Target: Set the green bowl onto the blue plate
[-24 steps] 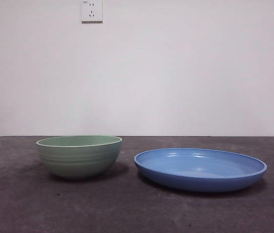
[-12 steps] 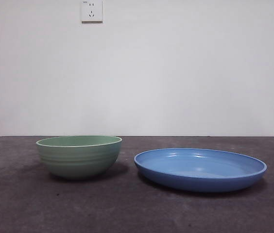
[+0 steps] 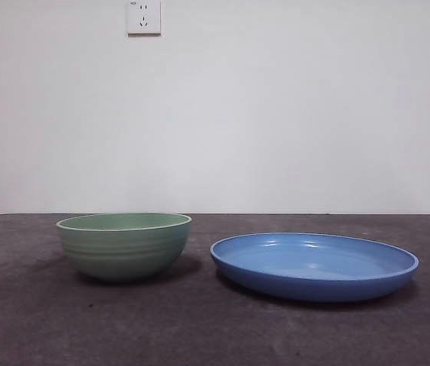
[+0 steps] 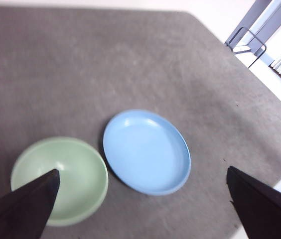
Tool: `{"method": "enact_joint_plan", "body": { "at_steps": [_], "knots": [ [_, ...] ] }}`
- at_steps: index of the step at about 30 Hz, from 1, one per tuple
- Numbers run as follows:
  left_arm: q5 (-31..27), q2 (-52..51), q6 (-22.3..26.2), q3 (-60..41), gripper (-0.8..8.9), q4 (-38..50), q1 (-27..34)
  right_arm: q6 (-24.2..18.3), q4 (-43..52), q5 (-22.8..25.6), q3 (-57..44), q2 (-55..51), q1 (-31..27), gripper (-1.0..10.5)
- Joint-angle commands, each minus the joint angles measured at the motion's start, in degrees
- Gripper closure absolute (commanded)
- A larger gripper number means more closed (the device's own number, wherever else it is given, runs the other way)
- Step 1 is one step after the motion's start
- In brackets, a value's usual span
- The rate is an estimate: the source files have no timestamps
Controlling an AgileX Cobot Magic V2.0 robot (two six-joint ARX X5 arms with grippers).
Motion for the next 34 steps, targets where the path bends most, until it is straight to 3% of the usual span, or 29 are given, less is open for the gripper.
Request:
{"method": "enact_joint_plan", "body": {
  "at_steps": [1,8,16,22,27,34],
  "knots": [
    [0.3,1.9,-6.0,1.4,1.92,-2.0,0.5,0.7,0.3,-0.8,0.9,0.3,0.2,3.2],
    [-0.2,10.3,-2.0,3.3,2.02,-7.8,4.5,2.4,-0.3,-0.8,0.9,0.3,0.2,3.2],
    [-0.2,25.7,1.7,5.0,2.04,-7.5,8.6,2.7,-2.7,-0.7,0.9,0.3,0.2,3.2],
    [-0.2,38.0,3.3,5.0,2.6,-5.3,8.5,3.5,-2.7,-0.5,0.9,0.3,0.2,3.2],
    [-0.3,44.9,3.1,5.1,2.64,-0.8,8.5,3.7,-2.8,-0.5,0.9,0.2,0.2,3.2],
    [-0.7,49.5,1.1,5.1,3.76,3.7,8.1,3.7,-2.8,-0.5,0.9,0.2,0.2,3.2]
  ]
}}
